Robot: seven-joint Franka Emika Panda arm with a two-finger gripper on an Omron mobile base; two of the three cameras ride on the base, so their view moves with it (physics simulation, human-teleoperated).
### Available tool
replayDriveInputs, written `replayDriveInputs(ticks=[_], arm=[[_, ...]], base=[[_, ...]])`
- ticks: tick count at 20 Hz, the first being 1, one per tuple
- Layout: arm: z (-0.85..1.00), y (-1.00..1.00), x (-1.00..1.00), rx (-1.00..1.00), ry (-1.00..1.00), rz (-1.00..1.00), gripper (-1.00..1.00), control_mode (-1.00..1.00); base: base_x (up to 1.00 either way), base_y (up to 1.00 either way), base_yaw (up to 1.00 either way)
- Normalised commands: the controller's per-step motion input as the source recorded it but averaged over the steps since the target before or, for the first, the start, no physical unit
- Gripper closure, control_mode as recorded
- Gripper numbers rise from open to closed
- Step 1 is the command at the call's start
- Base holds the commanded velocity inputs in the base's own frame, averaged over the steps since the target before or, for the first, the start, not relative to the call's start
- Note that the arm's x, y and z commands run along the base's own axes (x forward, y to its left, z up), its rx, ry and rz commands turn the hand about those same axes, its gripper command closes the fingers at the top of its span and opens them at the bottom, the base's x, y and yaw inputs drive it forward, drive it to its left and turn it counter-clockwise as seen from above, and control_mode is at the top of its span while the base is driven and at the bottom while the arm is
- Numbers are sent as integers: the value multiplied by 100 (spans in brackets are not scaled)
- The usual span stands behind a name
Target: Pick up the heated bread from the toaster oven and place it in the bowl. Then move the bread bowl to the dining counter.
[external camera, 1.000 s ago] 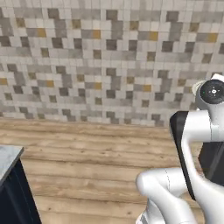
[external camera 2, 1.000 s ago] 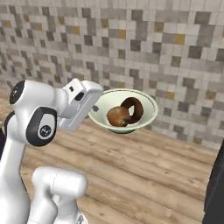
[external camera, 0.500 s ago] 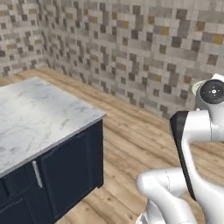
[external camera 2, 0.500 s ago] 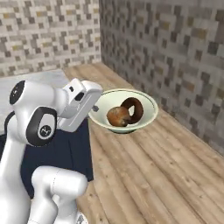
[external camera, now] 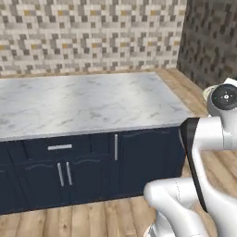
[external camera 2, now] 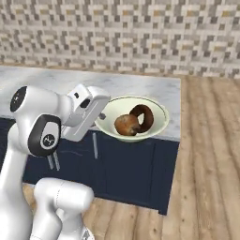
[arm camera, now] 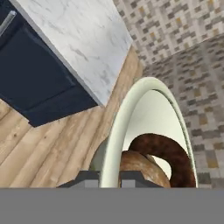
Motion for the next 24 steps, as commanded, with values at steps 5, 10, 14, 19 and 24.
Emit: replayDriveInputs(ticks=[5,10,14,19,24], arm=[[0,0,0,0,0,0,100,100],[0,0,0,0,0,0,100,100],[0,0,0,0,0,0,100,100],[0,0,0,0,0,0,100,100],[-1,-1,20,0,0,24,100,-100]], base=[[14,-15,71],[40,-2,40],[100,-26,15],[75,-31,16],[19,-3,9]])
